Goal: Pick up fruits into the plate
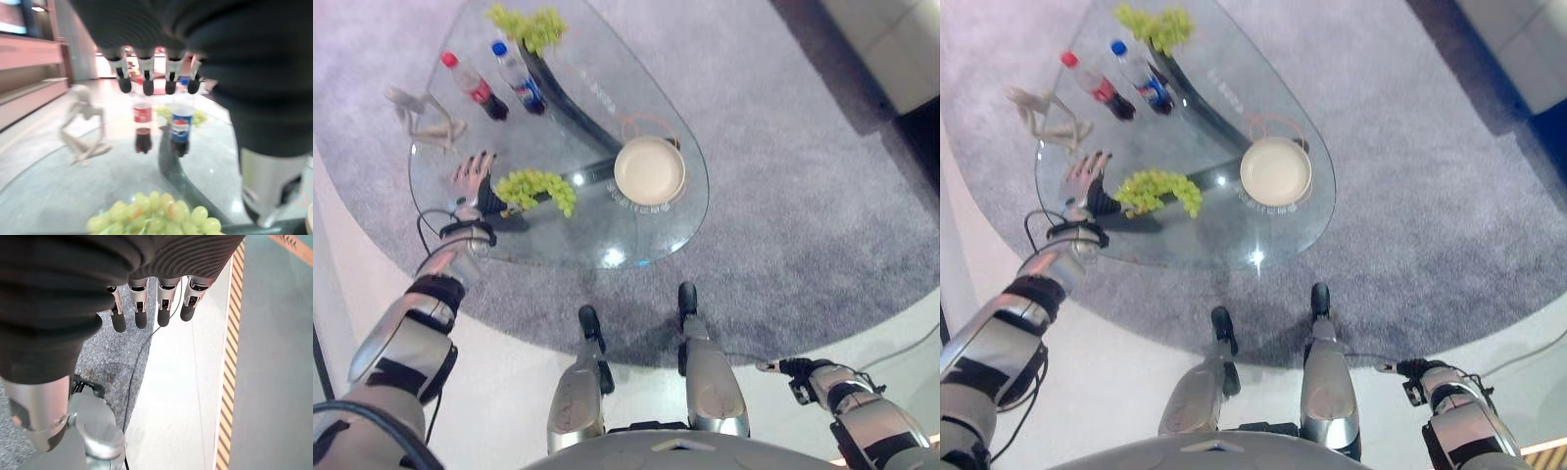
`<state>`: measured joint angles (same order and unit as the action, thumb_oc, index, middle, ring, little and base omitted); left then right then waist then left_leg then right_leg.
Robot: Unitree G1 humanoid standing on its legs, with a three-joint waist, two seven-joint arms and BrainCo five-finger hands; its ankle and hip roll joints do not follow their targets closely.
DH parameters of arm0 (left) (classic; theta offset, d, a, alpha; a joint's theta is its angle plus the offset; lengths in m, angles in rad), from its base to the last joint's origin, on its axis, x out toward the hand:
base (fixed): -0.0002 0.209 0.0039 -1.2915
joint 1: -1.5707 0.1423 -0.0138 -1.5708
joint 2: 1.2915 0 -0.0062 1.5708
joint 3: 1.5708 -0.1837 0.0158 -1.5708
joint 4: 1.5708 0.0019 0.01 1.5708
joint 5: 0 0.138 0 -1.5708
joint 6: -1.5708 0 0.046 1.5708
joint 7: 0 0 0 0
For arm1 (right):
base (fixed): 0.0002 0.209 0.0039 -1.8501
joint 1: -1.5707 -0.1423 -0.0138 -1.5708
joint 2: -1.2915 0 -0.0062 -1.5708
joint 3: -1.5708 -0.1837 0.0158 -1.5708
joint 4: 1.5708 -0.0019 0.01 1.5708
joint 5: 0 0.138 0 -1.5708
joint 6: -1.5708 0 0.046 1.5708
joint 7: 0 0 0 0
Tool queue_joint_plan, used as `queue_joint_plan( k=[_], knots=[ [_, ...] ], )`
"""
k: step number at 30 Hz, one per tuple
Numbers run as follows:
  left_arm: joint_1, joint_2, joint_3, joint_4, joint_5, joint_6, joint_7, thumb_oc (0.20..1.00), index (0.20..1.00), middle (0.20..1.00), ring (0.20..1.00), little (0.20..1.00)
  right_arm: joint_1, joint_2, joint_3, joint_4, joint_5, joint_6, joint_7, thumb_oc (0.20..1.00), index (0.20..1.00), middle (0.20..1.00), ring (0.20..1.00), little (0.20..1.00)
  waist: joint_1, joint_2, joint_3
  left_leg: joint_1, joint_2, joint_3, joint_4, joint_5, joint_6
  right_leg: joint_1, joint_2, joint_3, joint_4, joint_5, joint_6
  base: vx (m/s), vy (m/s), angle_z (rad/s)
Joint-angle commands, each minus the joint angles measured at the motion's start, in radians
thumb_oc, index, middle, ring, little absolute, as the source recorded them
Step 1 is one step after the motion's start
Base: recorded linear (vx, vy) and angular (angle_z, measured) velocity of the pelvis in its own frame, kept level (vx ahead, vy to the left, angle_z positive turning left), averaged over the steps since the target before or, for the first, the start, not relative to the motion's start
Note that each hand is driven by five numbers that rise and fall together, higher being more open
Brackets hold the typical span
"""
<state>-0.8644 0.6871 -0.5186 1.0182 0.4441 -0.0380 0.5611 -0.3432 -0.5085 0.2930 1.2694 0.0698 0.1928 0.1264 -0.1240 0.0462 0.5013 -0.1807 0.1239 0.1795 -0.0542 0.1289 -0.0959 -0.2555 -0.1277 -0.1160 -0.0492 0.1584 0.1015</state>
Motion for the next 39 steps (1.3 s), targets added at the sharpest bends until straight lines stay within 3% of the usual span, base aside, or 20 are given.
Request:
queue_joint_plan(
  k=[1,7,15,17,26,34,39],
  knots=[
    [-0.094,0.111,-0.027,0.062,0.081,0.029,0.084,1.0,1.0,1.0,1.0,1.0,0.014,-0.008,0.049,-0.011,0.054,-0.013,-0.032,1.0,1.0,1.0,1.0,1.0,-0.006,-0.047,-0.001,-0.121,-0.055,0.011,0.133,-0.113,0.021,-0.099,0.03,0.041,0.192,-0.161,-0.013,-0.12,-0.044,0.04],
    [-0.218,0.13,-0.099,0.118,0.211,0.043,0.116,1.0,1.0,1.0,1.0,1.0,-0.028,-0.011,0.072,-0.054,0.096,-0.015,-0.05,1.0,1.0,1.0,1.0,1.0,-0.018,-0.066,0.019,-0.24,-0.066,0.019,0.194,-0.115,0.02,-0.215,0.032,0.027,0.232,-0.152,-0.016,-0.08,-0.034,0.04],
    [-0.342,0.111,-0.236,0.13,0.317,0.074,0.116,1.0,1.0,1.0,1.0,1.0,-0.065,-0.035,0.078,-0.069,0.112,-0.023,-0.061,1.0,1.0,1.0,1.0,1.0,-0.051,-0.061,0.019,-0.43,-0.07,0.032,0.311,-0.14,0.022,-0.398,0.032,0.023,0.303,-0.15,-0.024,-0.05,0.024,0.03],
    [-0.373,0.106,-0.275,0.12,0.29,0.067,0.093,1.0,1.0,1.0,1.0,1.0,-0.067,-0.042,0.077,-0.073,0.125,-0.037,-0.07,1.0,1.0,1.0,1.0,1.0,-0.058,-0.058,0.019,-0.482,-0.069,0.03,0.333,-0.141,0.023,-0.449,0.037,0.03,0.322,-0.149,-0.025,-0.04,0.028,0.02],
    [-0.383,0.095,-0.333,0.116,0.431,0.087,0.08,1.0,1.0,1.0,1.0,1.0,-0.078,-0.063,0.065,-0.088,0.1,-0.068,-0.062,1.0,1.0,1.0,1.0,1.0,-0.071,-0.044,0.019,-0.555,-0.074,0.031,0.369,-0.147,0.023,-0.53,0.034,0.041,0.343,-0.144,-0.021,0.0,0.022,-0.05],
    [-0.408,0.115,-0.375,0.123,0.558,0.167,0.079,1.0,1.0,1.0,1.0,1.0,-0.081,-0.08,0.069,-0.107,0.103,-0.093,-0.056,1.0,1.0,1.0,1.0,1.0,-0.087,-0.036,0.019,-0.615,-0.073,0.039,0.421,-0.165,0.019,-0.589,0.02,0.052,0.359,-0.136,-0.019,0.02,0.027,-0.04],
    [-0.425,0.13,-0.381,0.136,0.561,0.197,0.077,1.0,1.0,1.0,1.0,1.0,-0.072,-0.093,0.065,-0.109,0.101,-0.098,-0.055,1.0,1.0,1.0,1.0,1.0,-0.093,-0.033,0.019,-0.644,-0.074,0.037,0.44,-0.168,0.018,-0.618,0.019,0.062,0.368,-0.134,-0.02,0.04,0.039,-0.01]
  ],
)
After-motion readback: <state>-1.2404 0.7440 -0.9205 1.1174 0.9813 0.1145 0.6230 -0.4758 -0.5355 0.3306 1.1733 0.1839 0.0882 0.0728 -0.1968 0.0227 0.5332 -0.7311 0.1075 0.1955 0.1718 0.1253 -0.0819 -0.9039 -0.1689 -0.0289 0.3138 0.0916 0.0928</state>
